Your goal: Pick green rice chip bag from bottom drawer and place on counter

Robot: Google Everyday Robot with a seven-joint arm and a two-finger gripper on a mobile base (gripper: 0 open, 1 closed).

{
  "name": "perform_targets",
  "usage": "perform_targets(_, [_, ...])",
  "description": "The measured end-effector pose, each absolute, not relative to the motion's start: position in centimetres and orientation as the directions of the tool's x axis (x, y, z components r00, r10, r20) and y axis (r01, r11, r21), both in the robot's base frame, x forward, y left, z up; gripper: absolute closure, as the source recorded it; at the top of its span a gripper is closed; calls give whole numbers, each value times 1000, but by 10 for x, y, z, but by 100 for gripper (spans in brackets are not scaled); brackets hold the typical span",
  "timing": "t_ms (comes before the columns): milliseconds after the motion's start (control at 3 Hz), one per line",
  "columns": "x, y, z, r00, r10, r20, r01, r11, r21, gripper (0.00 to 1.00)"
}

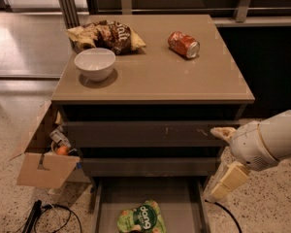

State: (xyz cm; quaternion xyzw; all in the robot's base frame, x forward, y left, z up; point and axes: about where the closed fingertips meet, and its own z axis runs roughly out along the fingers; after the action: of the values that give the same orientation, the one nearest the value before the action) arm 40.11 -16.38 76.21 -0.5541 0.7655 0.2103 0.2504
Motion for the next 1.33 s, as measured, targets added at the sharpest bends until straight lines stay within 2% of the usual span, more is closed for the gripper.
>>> perform_targets(667, [390,-152,735,-273,-732,-624,-955,285,83,0])
perform_targets(1333, [357,-150,641,-340,-725,-599,-929,356,97,0])
